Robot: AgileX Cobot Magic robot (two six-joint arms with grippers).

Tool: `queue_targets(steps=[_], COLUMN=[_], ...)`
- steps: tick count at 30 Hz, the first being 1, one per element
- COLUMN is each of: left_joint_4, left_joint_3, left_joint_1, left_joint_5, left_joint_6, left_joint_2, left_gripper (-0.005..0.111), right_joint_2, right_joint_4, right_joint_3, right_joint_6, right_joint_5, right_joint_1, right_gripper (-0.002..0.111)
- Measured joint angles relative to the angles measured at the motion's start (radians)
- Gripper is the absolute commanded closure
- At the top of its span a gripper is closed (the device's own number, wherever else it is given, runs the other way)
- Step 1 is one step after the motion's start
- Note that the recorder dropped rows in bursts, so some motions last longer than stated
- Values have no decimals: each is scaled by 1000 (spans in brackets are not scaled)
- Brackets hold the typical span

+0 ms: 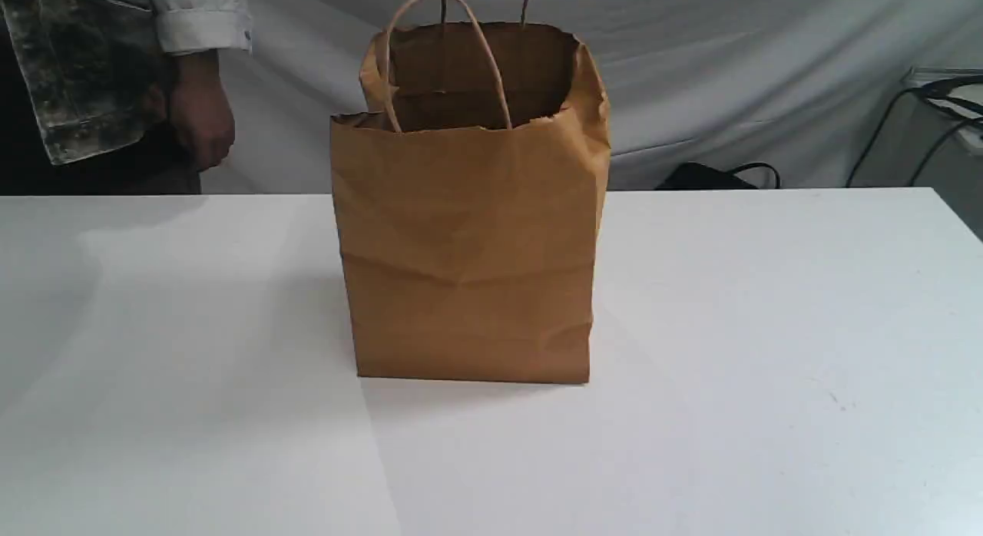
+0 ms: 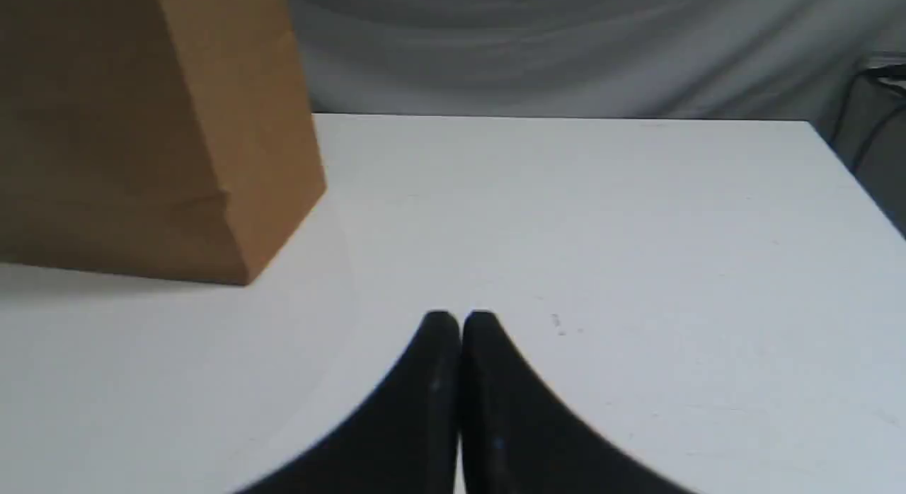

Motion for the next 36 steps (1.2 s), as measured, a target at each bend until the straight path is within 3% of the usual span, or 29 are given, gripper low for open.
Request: queue_targets(steps=[4,7,15,23,31,36], left_joint_4=[0,0,0,0,0,0], left_joint_3=[0,0,0,0,0,0], left_joint_1=[0,0,0,0,0,0], left_joint_5=[0,1,1,1,1,1], left_joint_6=[0,0,0,0,0,0], left_joint_2=[0,0,0,0,0,0], left_gripper=[37,37,37,37,37,37], right_joint_2=[0,0,0,0,0,0], right_joint_4=[-12,-40,-49,-13,62,15], right_joint_3=[0,0,0,0,0,0], right_joint_6=[5,6,6,8,8,-62], right_joint_5=[-8,-8,14,16,-13,66], right_joint_1=[88,91,-156,-307,-324,-324], right_gripper=[108,108,108,108,108,108])
